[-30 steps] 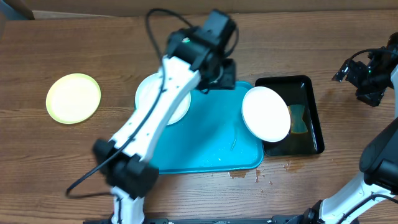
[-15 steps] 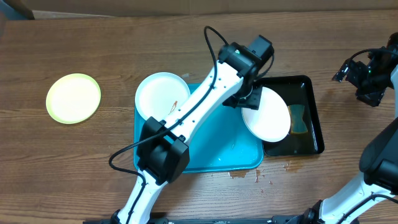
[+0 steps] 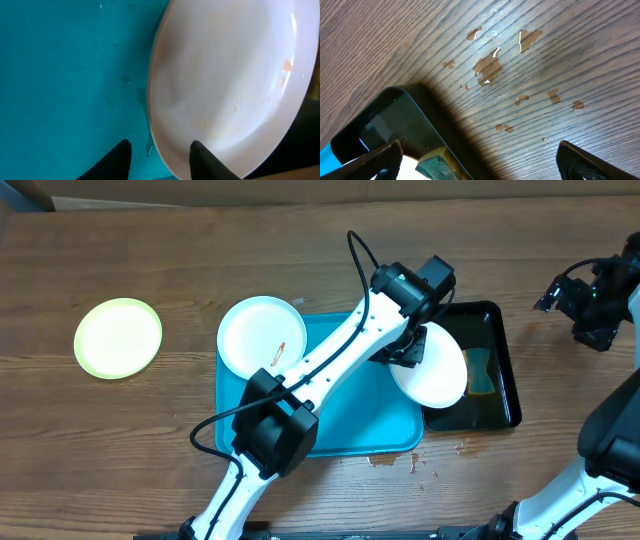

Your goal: Clean dirty plates on tray and stack at the side

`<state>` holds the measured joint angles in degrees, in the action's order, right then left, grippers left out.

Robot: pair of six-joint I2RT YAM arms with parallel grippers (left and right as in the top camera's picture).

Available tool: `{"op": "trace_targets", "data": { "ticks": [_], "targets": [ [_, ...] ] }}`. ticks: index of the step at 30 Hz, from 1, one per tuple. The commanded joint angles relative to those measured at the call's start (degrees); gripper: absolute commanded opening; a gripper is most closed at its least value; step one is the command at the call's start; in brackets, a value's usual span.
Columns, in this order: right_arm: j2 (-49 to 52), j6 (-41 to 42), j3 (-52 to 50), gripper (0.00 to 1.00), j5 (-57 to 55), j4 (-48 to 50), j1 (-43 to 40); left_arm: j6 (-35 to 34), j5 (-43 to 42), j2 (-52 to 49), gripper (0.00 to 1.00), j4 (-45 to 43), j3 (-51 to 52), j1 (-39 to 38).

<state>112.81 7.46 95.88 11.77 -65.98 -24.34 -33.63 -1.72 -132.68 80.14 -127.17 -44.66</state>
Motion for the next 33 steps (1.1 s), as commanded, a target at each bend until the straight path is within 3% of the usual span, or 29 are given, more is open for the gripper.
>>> {"op": "trace_targets", "data": {
  "ticks": [1,6,11,20,33],
  "targets": [
    [-1.6,0.2,0.7,1.0,0.3,0.2,-0.1,-2.7,2.6,-1.1,0.36,-1.3,2.0,-0.4],
    [-1.6,0.2,0.7,1.0,0.3,0.2,-0.1,-2.6,2.6,-1.1,0.2,-3.1,3.5,-0.3],
    [-1.6,0.2,0.7,1.0,0.3,0.2,-0.1,-2.6,2.9,-1.1,0.19,-3.5,3.5,-0.4],
    [-1.6,0.2,0.7,1.0,0.3,0.2,-0.1,-2.6,6.8,-1.1,0.04,-2.2,3.7,0.1],
    [-1.6,0.2,0.7,1.0,0.3,0.2,-0.1,-0.5,8.3,-0.3,0.04,0.7,-0.9,4.7]
  ]
}}
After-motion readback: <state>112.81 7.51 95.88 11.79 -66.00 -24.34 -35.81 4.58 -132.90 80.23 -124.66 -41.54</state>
